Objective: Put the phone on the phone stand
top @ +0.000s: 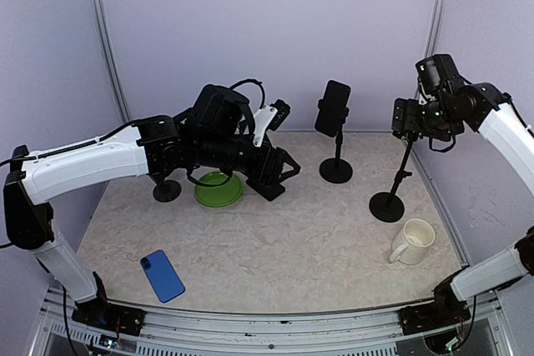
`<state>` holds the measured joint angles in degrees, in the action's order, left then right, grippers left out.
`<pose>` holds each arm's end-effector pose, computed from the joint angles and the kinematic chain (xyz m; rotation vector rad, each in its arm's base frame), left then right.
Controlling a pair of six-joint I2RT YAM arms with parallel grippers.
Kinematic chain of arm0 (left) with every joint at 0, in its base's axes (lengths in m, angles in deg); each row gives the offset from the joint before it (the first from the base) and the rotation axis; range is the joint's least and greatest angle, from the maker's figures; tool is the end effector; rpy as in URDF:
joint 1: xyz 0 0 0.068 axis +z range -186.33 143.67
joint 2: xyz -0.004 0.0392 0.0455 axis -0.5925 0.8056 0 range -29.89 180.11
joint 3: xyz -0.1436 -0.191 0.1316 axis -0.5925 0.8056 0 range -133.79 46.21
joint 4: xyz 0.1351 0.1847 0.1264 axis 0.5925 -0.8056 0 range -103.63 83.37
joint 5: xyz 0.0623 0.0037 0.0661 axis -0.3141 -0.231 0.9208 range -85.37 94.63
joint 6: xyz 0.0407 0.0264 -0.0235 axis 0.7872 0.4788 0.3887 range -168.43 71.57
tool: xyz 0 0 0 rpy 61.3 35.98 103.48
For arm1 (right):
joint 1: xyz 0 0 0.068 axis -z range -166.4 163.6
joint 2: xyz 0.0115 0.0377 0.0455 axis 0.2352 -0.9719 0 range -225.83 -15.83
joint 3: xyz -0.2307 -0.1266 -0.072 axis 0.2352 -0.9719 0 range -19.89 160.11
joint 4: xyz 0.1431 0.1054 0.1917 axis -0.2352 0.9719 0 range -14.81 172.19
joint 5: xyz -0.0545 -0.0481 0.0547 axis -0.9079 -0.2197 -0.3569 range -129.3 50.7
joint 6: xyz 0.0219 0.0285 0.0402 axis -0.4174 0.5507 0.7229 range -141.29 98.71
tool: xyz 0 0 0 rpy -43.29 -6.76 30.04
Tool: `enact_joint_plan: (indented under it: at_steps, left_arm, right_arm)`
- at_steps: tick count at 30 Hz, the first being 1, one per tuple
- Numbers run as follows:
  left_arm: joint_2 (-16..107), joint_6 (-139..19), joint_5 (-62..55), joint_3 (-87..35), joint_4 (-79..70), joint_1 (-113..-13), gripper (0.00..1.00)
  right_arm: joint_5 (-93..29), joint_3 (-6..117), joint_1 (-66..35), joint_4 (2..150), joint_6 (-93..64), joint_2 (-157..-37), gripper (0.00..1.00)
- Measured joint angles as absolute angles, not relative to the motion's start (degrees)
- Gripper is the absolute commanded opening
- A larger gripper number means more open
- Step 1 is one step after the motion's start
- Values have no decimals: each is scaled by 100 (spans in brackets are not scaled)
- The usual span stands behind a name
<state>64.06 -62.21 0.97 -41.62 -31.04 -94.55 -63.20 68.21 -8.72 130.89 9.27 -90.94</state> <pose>0.1995 -0.3263 0.3547 0.8735 2.0318 -0.7996 0.2421 0.0838 0.4099 0.3663 2.2096 0.0123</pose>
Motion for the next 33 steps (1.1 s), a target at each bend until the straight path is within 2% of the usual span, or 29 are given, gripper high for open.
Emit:
enact_joint_plan:
  at_steps: [20,33]
  left_arm:
    - [6240,-6302,62,-3952,-2811,-9455,64]
    - [6251,-6345,7,-3955,-2806,-9540,64]
  right_arm:
    - [-5542,6565,-523,13144,833,-8843,73]
    - [-5129,6366,-405,12869,838,-8784,77]
